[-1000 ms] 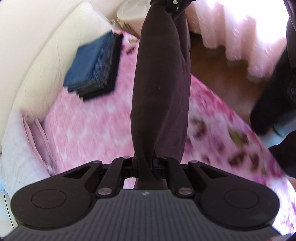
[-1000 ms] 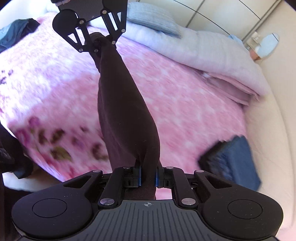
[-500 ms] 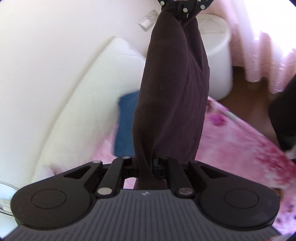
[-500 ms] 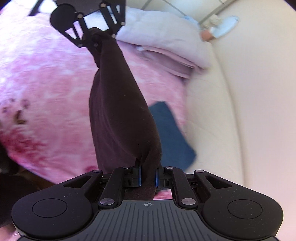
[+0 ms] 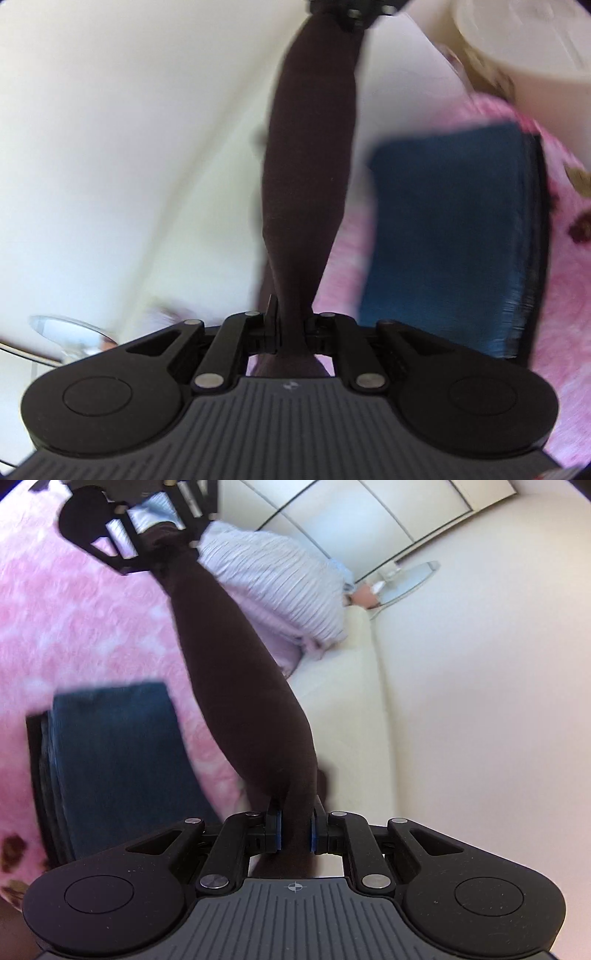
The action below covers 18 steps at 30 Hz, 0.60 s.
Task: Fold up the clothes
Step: 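Grasp the folded shirt with both grippers and lift it toward the jeans stack, then lower the shirt onto the blue jeans stack and open both grippers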
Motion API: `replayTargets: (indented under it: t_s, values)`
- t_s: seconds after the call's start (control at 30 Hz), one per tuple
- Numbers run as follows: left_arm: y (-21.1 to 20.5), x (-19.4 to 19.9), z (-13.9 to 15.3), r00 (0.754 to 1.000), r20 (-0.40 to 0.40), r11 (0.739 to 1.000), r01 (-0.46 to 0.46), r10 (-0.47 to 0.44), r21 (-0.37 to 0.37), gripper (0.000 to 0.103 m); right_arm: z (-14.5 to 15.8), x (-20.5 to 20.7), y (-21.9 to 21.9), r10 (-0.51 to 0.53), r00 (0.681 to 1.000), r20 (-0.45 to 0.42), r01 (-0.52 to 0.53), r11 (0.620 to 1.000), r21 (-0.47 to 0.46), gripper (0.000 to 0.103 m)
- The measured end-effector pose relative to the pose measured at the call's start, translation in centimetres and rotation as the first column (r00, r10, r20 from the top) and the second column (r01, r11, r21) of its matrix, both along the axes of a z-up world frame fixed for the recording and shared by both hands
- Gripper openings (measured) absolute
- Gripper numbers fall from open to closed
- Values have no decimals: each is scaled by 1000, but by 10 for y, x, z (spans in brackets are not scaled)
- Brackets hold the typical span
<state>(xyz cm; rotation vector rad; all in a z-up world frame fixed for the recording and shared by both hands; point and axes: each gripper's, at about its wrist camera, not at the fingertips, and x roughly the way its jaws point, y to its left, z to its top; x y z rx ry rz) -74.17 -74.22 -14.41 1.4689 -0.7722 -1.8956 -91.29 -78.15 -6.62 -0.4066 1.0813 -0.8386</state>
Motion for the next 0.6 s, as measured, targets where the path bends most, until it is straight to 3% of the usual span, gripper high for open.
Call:
replayTargets:
  t_s: [0.13,0.2,0.3,0.47,0.6]
  values:
    - [22,-14,-117,990,140,997,3,-15,83,9,-119,-13,0,22,998,-52,-10,973,229,12]
    - [29,-13,-144,989,151,997,0,-11,76,8,-152,-17,11,37,997,-61,-19,961,274,13]
    - [25,-8,-138,994,112,998,-2,-6,68,8,-155,-25,18,-10,1000,-30,18,967,255,12]
    - [17,0,-121,991,121,998,47,-51,39,7,-123,-28,34,-32,998,-57,43,980,195,10]
    - [12,-3,-139,985,158,996,67,-75,57,7,-131,-24,44,-71,996,-47,81,966,244,10]
